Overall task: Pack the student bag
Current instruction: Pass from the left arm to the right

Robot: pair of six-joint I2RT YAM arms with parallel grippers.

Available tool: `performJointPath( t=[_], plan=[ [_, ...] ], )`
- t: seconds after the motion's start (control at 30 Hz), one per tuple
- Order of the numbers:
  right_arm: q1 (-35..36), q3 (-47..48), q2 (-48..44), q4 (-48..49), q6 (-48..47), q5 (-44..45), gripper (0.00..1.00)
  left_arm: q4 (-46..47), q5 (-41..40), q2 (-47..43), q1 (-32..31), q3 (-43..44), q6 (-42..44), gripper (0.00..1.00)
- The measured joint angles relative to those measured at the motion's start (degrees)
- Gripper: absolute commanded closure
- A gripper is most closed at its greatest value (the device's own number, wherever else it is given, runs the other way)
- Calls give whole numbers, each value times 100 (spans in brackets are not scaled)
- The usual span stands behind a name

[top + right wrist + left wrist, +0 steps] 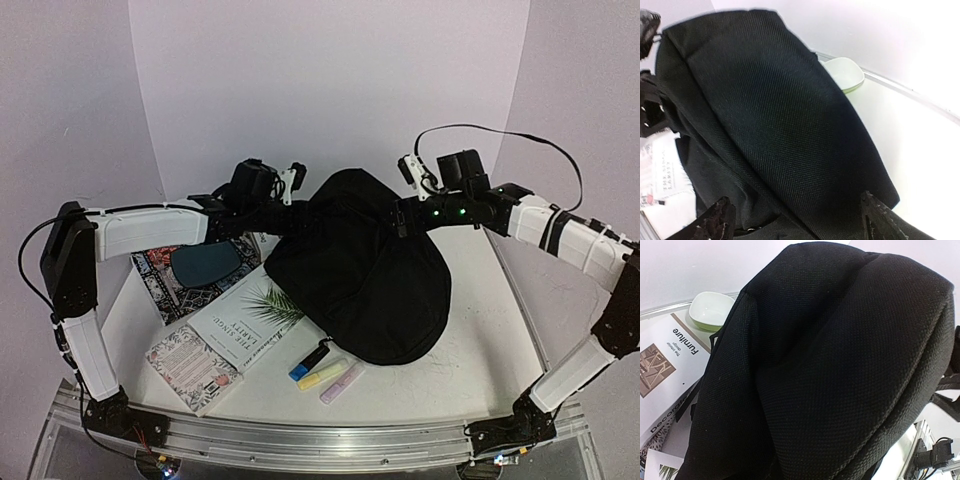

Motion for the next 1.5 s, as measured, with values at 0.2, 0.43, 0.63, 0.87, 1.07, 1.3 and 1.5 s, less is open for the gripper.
performJointPath(
  t=[0.2,0.43,0.63,0.87,1.07,1.3,1.5],
  plan=[
    [-1,50,237,-16,-271,99,13,-22,121,-13,6,0,3,100],
    [-1,96,512,-12,-589,683,42,-131,292,-40,7,0,-5,100],
    [-39,100,594,-14,-675,1213,42,-220,234,-280,-13,-97,0,100],
    [-286,9,536,-174,-432,1324,26,-349,-60,-694,-11,-160,10,100],
    [-246,8,265,-264,231,458,20,-387,-110,-733,11,-162,-11,100],
    [200,31,102,-222,952,184,22,-412,-108,-730,10,-162,-27,100],
    [290,131,348,-233,1396,569,42,-413,-87,-730,9,-162,-27,100]
  ],
)
